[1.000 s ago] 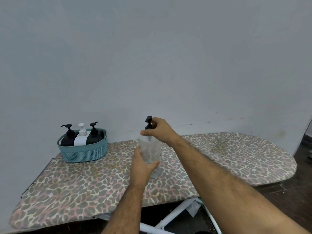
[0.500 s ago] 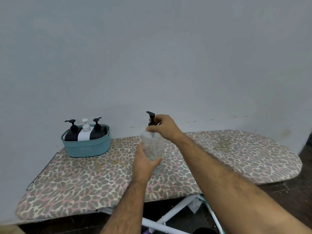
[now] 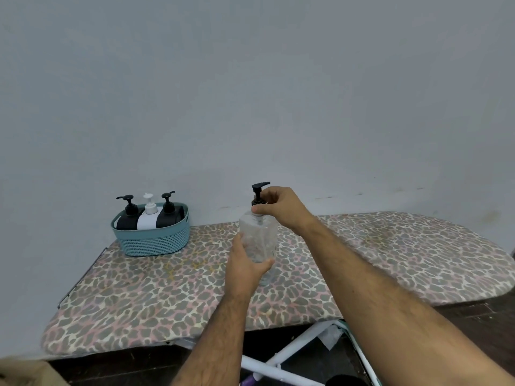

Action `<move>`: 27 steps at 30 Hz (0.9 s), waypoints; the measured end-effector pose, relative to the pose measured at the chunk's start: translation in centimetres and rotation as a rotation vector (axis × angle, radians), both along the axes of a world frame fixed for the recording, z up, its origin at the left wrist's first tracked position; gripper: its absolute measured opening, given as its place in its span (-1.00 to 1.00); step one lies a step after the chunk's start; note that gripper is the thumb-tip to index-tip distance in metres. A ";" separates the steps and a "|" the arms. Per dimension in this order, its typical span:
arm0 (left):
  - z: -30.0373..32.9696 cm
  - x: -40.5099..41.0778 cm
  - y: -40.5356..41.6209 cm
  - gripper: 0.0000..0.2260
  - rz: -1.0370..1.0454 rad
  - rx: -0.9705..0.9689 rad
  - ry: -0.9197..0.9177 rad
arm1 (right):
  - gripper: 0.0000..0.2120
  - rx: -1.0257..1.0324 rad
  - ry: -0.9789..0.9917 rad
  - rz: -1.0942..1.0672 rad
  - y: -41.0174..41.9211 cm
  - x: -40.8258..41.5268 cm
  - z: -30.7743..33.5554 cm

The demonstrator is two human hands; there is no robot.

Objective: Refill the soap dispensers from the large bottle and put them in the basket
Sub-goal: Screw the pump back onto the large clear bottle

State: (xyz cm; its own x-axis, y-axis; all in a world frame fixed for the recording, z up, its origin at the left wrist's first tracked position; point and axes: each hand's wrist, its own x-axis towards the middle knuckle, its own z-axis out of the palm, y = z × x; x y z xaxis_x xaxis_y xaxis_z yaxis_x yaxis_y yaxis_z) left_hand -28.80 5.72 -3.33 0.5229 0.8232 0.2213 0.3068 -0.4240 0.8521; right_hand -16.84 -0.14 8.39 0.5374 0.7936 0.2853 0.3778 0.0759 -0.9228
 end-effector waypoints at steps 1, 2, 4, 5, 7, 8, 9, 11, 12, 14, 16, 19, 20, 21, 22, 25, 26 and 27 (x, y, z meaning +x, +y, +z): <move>0.0 0.0 0.0 -0.09 0.002 0.002 0.002 | -0.80 -0.022 -0.040 -0.024 0.3 -0.1 -0.1; -0.1 0.0 0.0 -0.09 0.003 0.003 0.003 | -0.75 -0.062 -0.073 -0.039 0.4 -0.4 0.0; -0.1 0.0 -0.1 -0.09 0.003 -0.003 0.002 | -0.67 -0.130 -0.100 -0.028 0.5 -0.8 0.1; -0.1 0.0 -0.2 -0.09 0.002 -0.005 0.001 | -0.69 -0.127 -0.075 -0.010 0.4 -0.9 0.2; 0.0 0.0 -0.1 -0.10 -0.001 0.002 -0.001 | -0.79 -0.074 0.031 0.028 -0.1 -0.8 0.6; 0.0 0.0 -0.1 -0.11 0.000 0.004 -0.004 | -0.78 -0.050 0.074 0.052 -0.3 -0.5 0.8; 0.0 0.0 -0.1 -0.12 0.002 0.003 -0.007 | -0.69 -0.038 0.096 0.080 -0.5 -0.2 0.9; -0.1 -0.1 0.0 -0.12 0.003 0.002 -0.008 | -0.63 -0.016 0.103 0.133 -0.8 0.4 0.7; -0.1 0.0 0.0 -0.12 0.003 0.005 -0.006 | -0.68 -0.004 0.093 0.134 -0.9 0.6 0.5; -0.1 0.0 -0.1 -0.12 0.005 0.017 -0.004 | -0.76 0.013 0.070 0.084 -0.9 0.8 0.4; -0.1 0.0 -0.1 -0.13 0.007 0.028 0.000 | -0.81 0.004 0.018 0.042 -0.7 0.7 0.2; -0.1 0.0 0.0 -0.13 0.012 0.033 0.003 | -0.92 -0.059 -0.094 0.030 -0.1 0.0 0.2; -0.1 0.0 0.0 -0.13 0.013 0.030 0.003 | -0.93 -0.061 -0.098 0.027 0.1 -0.3 0.2; -0.1 0.0 -0.1 -0.13 0.012 0.026 0.005 | -0.88 -0.062 -0.104 0.010 0.2 -0.6 0.3; -0.2 0.0 -0.1 -0.13 0.012 0.026 0.006 | -0.79 -0.060 -0.113 -0.025 0.3 -0.7 0.2; -0.2 -0.1 -0.1 -0.14 0.007 0.019 0.009 | -0.62 -0.097 -0.164 -0.130 0.5 -1.1 0.0; -0.2 -0.1 -0.1 -0.14 0.006 0.014 0.005 | -0.62 -0.119 -0.197 -0.122 0.5 -1.0 0.1; -0.2 -0.1 -0.1 -0.13 0.006 0.012 0.001 | -0.59 -0.152 -0.227 -0.084 0.4 -1.0 0.2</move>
